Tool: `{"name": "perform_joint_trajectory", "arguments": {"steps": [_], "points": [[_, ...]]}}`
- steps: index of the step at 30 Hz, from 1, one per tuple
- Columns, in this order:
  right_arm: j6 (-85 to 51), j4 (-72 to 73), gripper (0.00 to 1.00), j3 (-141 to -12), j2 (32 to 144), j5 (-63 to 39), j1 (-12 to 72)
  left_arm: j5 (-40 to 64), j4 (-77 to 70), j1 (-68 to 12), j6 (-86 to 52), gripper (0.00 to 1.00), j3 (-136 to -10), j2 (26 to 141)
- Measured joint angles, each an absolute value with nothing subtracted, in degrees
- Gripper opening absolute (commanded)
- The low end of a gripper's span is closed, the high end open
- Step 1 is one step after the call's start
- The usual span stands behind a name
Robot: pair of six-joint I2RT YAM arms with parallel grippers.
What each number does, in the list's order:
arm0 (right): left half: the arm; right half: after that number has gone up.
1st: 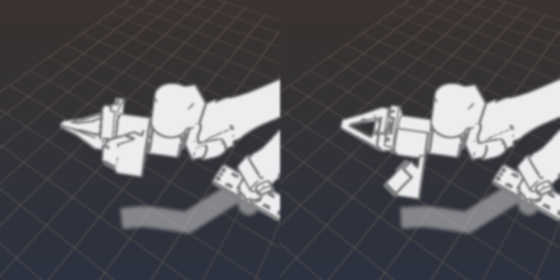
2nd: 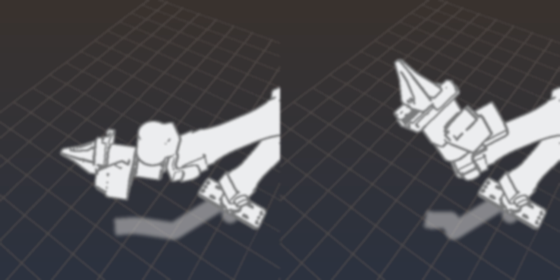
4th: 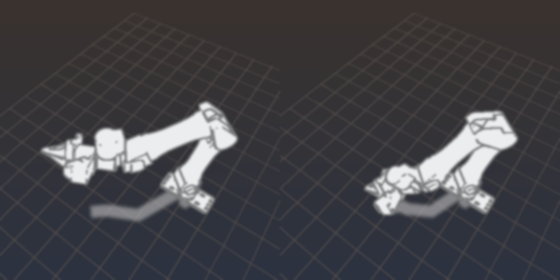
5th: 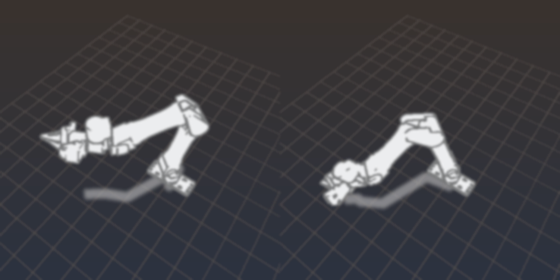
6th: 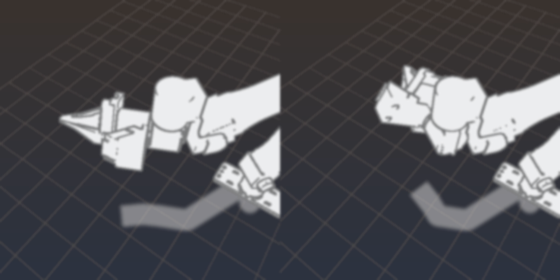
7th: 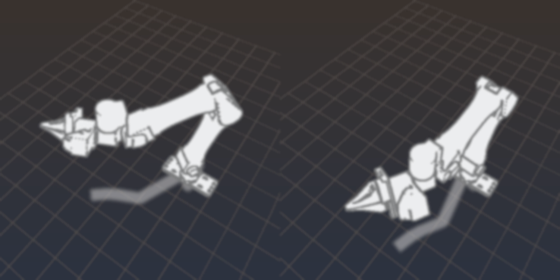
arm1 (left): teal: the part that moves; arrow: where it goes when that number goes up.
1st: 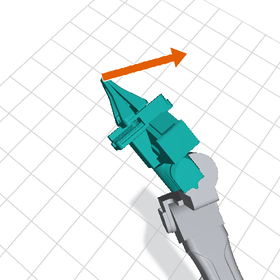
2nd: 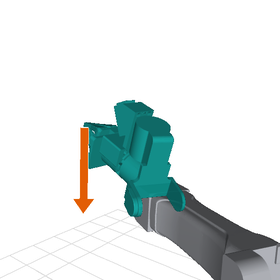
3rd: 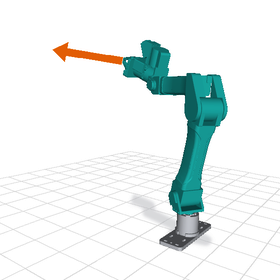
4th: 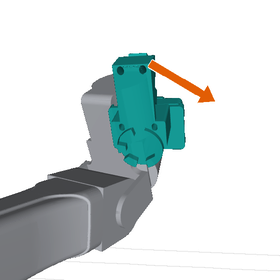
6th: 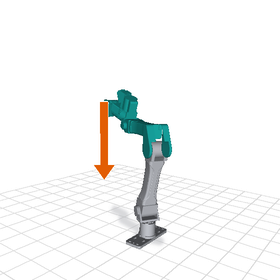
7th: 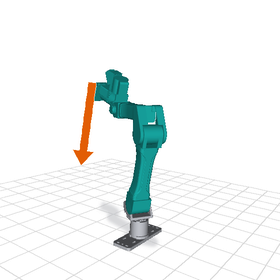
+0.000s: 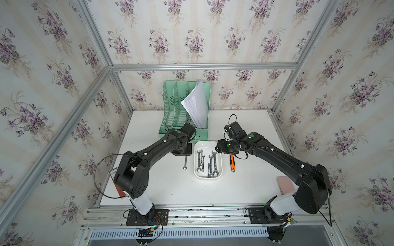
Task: Take out the wrench from the storage box
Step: Pick up the wrench from the storage box.
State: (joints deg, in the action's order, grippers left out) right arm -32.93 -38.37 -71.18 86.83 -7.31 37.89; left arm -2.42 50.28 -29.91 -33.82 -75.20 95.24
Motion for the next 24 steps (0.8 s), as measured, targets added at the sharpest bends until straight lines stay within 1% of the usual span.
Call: {"name": "perform_joint_trajectory", "arguments": {"steps": [3,6,10,15,24], "points": [[-33.1,-37.9,0.56,-73.0,90.1,-7.5,39.1,-3.7,51.2,-29.5,-33.5,0.55,-75.2,90.1],[-33.5,-37.2,0.56,-75.1,93.8,-7.0,40.4,-4.7,51.6,-29.6,-33.4,0.63,-74.7,85.1],[-33.5,-37.1,0.56,-78.1,98.6,-6.8,42.2,-6.0,51.9,-29.3,-33.2,0.67,-73.6,78.9],[-33.5,-37.2,0.55,-80.1,103.5,-5.4,43.5,-7.5,52.1,-28.5,-32.8,0.68,-72.8,74.8],[-34.6,-37.6,0.49,-79.8,108.7,-3.5,43.8,-7.4,51.9,-27.8,-32.0,0.68,-70.4,74.8]]}}
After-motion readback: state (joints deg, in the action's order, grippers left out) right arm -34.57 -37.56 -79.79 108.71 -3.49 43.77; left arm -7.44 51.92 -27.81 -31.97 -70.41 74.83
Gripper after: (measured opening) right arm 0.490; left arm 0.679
